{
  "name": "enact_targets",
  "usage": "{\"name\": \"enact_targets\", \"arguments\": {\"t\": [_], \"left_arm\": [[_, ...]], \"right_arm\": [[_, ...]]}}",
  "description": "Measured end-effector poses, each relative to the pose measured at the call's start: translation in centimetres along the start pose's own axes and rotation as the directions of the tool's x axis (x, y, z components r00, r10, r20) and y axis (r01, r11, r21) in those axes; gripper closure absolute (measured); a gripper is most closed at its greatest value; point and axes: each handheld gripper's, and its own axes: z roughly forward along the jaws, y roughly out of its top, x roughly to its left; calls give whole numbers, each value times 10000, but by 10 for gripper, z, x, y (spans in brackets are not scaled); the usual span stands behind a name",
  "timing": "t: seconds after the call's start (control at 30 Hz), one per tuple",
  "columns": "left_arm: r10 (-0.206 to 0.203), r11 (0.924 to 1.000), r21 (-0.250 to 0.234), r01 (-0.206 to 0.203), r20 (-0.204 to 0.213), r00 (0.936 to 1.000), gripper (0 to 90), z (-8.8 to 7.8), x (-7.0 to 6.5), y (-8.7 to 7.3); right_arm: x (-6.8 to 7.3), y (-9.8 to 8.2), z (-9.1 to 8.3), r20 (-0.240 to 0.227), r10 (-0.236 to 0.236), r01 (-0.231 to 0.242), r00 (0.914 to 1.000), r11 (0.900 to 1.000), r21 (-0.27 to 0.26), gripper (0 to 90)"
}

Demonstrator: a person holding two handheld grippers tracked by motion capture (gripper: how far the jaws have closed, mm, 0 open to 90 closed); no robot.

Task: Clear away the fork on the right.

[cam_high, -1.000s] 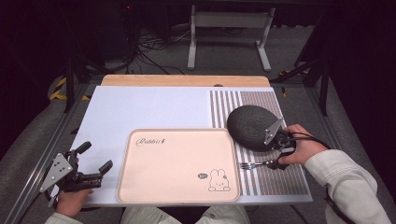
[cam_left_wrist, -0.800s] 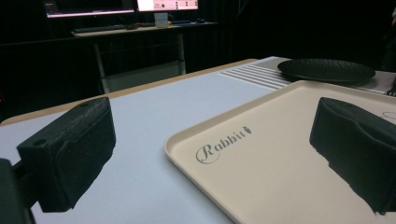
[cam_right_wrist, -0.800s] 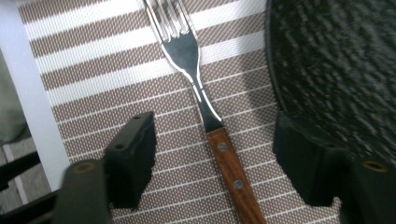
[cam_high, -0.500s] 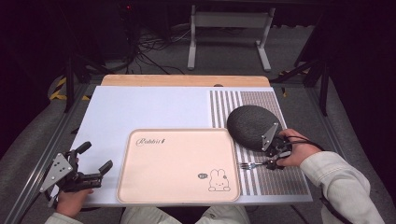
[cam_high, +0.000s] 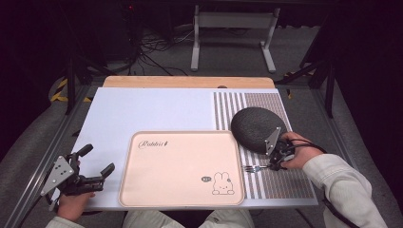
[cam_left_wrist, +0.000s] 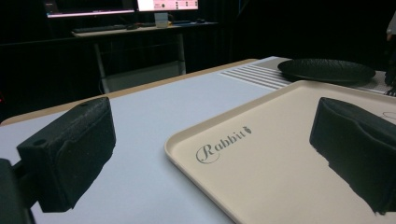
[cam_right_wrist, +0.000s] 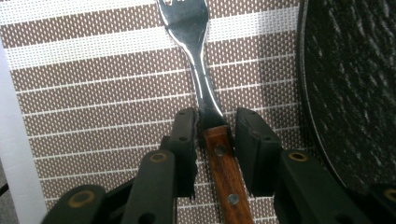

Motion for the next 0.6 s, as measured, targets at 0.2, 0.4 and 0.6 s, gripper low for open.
{"name": "enact_targets", "arguments": {"t": [0.2, 0.4, 0.6], "left_arm": [[8, 10000, 5, -8, 11, 10000, 8, 0, 0, 0], [-6, 10000, 0, 6, 11, 10000, 7, 0, 0, 0], [-6, 10000, 5, 6, 18, 10000, 7, 0, 0, 0]], "right_arm": [[0, 1, -1, -16, -398, 398, 9992, 9992, 46, 772], [2, 0, -2, -67, -647, 648, 9979, 9979, 89, 785], [4, 2, -10, 71, -859, 859, 9963, 9963, -79, 787]]}}
